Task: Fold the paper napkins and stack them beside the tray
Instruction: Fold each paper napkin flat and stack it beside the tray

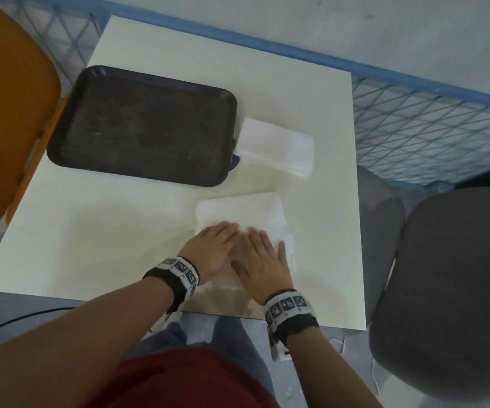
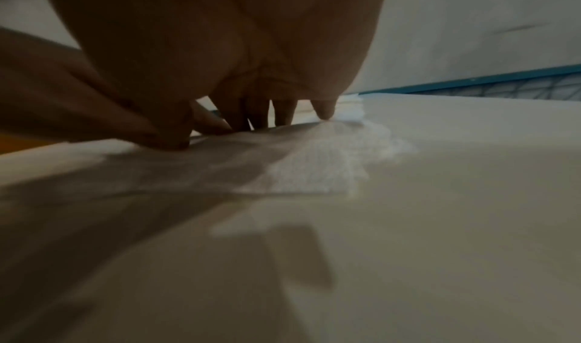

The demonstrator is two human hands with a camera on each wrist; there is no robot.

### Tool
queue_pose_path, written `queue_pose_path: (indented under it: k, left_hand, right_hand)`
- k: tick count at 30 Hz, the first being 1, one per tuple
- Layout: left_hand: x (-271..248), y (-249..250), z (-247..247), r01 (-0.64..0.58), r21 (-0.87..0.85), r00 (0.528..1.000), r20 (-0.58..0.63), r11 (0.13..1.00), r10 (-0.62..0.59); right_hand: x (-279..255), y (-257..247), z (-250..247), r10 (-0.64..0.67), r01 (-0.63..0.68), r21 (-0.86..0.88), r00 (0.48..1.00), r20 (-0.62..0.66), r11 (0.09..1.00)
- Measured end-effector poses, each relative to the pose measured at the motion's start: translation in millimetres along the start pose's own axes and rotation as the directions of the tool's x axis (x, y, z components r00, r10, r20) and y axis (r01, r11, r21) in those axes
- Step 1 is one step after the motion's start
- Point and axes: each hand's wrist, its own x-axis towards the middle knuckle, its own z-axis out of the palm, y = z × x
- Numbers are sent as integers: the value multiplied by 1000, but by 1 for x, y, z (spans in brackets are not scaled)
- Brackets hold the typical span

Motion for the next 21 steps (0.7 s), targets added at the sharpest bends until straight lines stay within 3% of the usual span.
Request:
queue_pose_path:
  k: [3, 5, 7, 10, 13, 15, 17, 19, 21]
  left_hand:
    - [0, -2, 0, 5, 19, 998, -69, 1000, -4]
    - [5, -1, -8, 72, 9, 996, -55, 997, -72]
    - [12, 0, -16, 155, -58, 985, -73, 986, -159]
    - [20, 1, -29, 232, -358, 958, -76, 904, -276]
    - [22, 4, -46, 117, -591, 968, -112, 798, -225]
    - [20, 2, -58, 29, -639, 971, -164, 768, -172]
    - [20, -4, -66, 21, -681, 959, -192, 732, -206]
    - [23, -12, -68, 75, -719, 927, -205, 691, -314]
    - [29, -22, -64, 177, -665, 900, -190, 725, -393]
  right_hand:
    - [-6, 18, 1, 116, -116, -46, 993, -8, 992]
    - [-11, 39, -4, 238, -238, 2, 971, 2, 971]
    - [-15, 54, -9, 281, -281, 35, 960, 23, 959]
    - [-13, 60, -15, 256, -253, 71, 966, -31, 965]
    - [-6, 55, -28, 165, -119, 220, 964, -209, 968]
    - [2, 49, -38, 45, 33, 275, 961, -272, 961]
    - [12, 49, -47, -38, 109, 247, 961, -275, 963]
    - [25, 56, -61, -25, 87, 224, 964, -266, 971]
    - [38, 68, -82, 51, 11, 257, 972, -231, 966]
